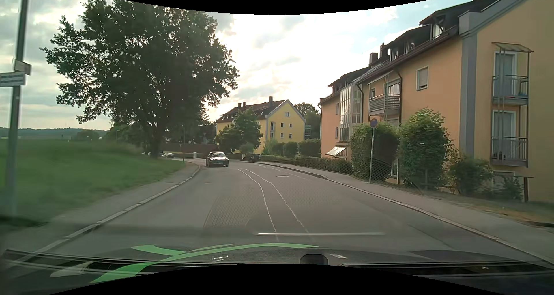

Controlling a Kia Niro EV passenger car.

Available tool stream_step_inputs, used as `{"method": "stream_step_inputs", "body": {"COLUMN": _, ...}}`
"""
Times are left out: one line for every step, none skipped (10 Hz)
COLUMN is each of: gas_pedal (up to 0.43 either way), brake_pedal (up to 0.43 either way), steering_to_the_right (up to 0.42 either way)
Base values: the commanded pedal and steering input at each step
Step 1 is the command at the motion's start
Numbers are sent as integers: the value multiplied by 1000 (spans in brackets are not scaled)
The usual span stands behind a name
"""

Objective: Follow the waypoints while adhering to traffic rules and regulations

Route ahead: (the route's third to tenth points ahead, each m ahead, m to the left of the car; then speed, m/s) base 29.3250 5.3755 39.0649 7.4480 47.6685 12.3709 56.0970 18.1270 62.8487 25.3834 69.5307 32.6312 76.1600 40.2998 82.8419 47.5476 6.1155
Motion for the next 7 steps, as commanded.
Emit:
{"method": "stream_step_inputs", "body": {"gas_pedal": 0, "brake_pedal": 0, "steering_to_the_right": 41}}
{"method": "stream_step_inputs", "body": {"gas_pedal": 150, "brake_pedal": 0, "steering_to_the_right": 35}}
{"method": "stream_step_inputs", "body": {"gas_pedal": 150, "brake_pedal": 0, "steering_to_the_right": 31}}
{"method": "stream_step_inputs", "body": {"gas_pedal": 150, "brake_pedal": 0, "steering_to_the_right": 29}}
{"method": "stream_step_inputs", "body": {"gas_pedal": 150, "brake_pedal": 0, "steering_to_the_right": 25}}
{"method": "stream_step_inputs", "body": {"gas_pedal": 150, "brake_pedal": 0, "steering_to_the_right": 17}}
{"method": "stream_step_inputs", "body": {"gas_pedal": 138, "brake_pedal": 0, "steering_to_the_right": -1}}
